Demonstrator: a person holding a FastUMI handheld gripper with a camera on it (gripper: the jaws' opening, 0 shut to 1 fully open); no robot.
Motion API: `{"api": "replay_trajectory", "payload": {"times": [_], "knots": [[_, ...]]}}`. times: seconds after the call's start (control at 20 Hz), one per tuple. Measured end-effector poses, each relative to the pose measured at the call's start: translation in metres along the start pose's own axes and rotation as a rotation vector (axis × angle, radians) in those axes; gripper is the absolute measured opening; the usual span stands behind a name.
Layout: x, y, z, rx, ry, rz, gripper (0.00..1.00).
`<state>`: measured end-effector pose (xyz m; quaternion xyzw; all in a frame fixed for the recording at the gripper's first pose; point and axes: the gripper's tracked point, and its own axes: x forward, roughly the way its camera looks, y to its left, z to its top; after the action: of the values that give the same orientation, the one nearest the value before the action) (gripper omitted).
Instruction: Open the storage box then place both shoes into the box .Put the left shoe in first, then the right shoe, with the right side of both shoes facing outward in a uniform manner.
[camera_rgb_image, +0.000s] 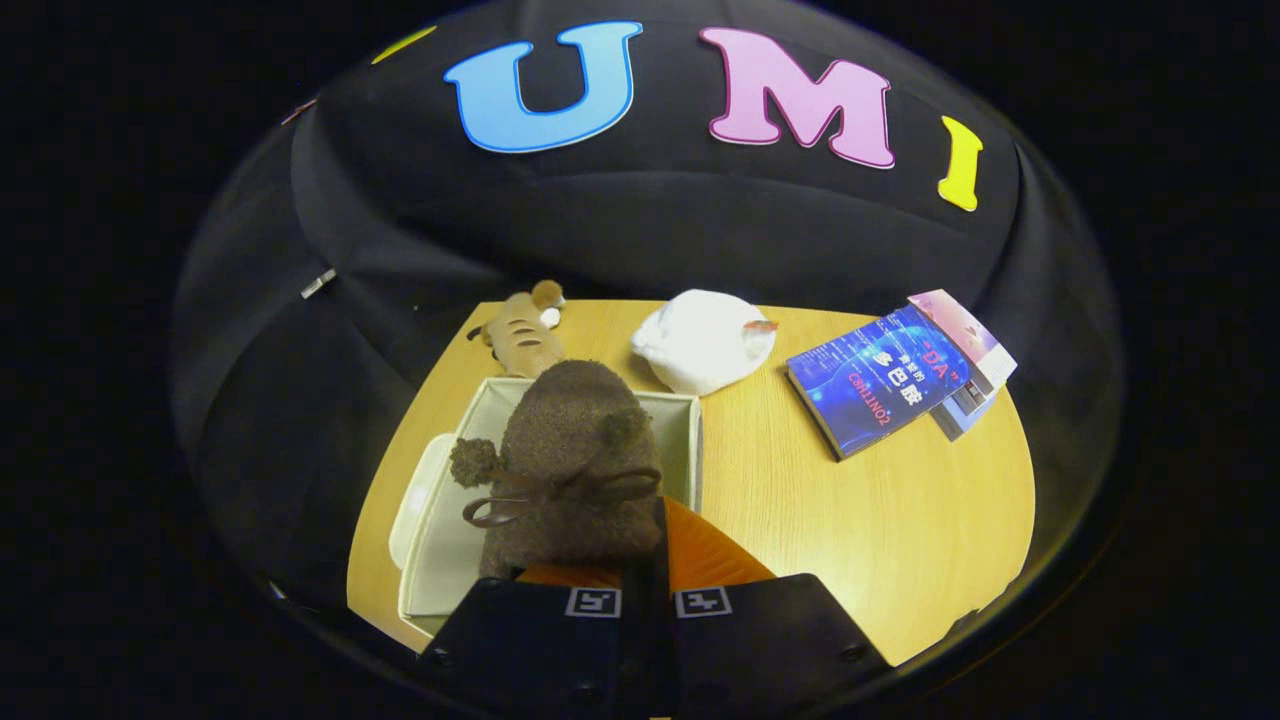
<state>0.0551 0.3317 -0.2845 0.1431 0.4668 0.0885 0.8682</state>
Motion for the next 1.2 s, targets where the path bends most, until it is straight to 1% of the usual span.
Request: {"api": "replay_trajectory", "payload": {"times": [0.1,0.25,0.3,0.35,0.4,0.45,0.6,0.7,0.75,0.8,0.9,1.05,1.2], "knots": [[0.012,0.000,-0.011,-0.026,0.017,-0.041,0.05],[0.023,-0.004,-0.023,-0.106,0.031,-0.104,0.06],[0.025,-0.002,-0.024,-0.132,0.024,-0.108,0.09],[0.026,0.000,-0.025,-0.150,0.022,-0.108,0.15],[0.026,0.004,-0.030,-0.149,0.034,-0.097,0.18],[0.026,0.009,-0.033,-0.147,0.041,-0.083,0.23],[0.023,0.010,-0.025,-0.144,0.010,-0.083,0.44],[0.022,0.019,-0.027,-0.137,0.017,-0.039,0.57],[0.021,0.025,-0.027,-0.138,0.013,-0.021,0.72],[0.020,0.027,-0.025,-0.143,0.003,-0.008,0.80],[0.013,0.026,-0.024,-0.173,-0.021,-0.019,0.99],[0.009,0.025,-0.026,-0.193,-0.031,-0.018,0.98],[0.000,0.024,-0.018,-0.196,-0.066,-0.005,0.99]]}}
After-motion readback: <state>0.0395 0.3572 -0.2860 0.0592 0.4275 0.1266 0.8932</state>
